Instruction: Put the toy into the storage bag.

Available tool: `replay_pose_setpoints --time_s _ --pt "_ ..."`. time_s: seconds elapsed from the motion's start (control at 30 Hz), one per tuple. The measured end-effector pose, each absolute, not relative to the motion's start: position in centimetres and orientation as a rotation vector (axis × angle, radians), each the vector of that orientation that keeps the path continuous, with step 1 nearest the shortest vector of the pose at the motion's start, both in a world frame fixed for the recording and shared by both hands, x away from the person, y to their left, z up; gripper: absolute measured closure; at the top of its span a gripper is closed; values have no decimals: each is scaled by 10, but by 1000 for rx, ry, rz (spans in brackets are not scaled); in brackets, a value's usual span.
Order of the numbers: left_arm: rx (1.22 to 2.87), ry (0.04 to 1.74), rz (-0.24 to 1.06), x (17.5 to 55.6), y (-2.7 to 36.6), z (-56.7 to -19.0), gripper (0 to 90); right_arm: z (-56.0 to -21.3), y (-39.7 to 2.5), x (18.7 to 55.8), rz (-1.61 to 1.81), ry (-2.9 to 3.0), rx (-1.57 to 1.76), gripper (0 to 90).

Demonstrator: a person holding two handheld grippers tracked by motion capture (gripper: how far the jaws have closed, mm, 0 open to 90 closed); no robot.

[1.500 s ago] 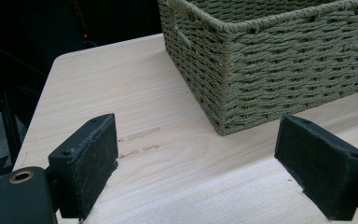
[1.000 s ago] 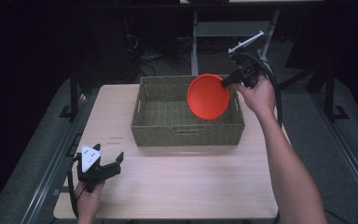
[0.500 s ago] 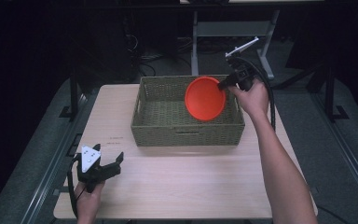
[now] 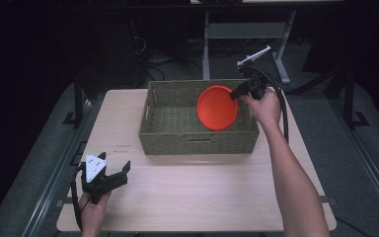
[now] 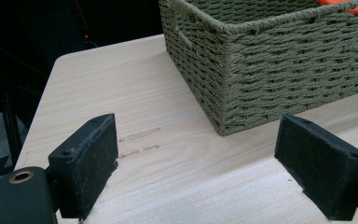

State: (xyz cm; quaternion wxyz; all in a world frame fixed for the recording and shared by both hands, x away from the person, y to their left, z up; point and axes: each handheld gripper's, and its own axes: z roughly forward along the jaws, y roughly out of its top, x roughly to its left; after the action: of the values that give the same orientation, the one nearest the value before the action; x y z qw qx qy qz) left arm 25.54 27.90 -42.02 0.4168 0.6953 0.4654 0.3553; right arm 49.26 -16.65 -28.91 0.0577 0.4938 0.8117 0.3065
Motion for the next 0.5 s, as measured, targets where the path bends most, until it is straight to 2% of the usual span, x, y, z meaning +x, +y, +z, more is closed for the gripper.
replay_pose_setpoints --time_s 0.5 --pt "1749 1171 889 255 279 -420 128 -302 -159 498 891 2483 1502 821"
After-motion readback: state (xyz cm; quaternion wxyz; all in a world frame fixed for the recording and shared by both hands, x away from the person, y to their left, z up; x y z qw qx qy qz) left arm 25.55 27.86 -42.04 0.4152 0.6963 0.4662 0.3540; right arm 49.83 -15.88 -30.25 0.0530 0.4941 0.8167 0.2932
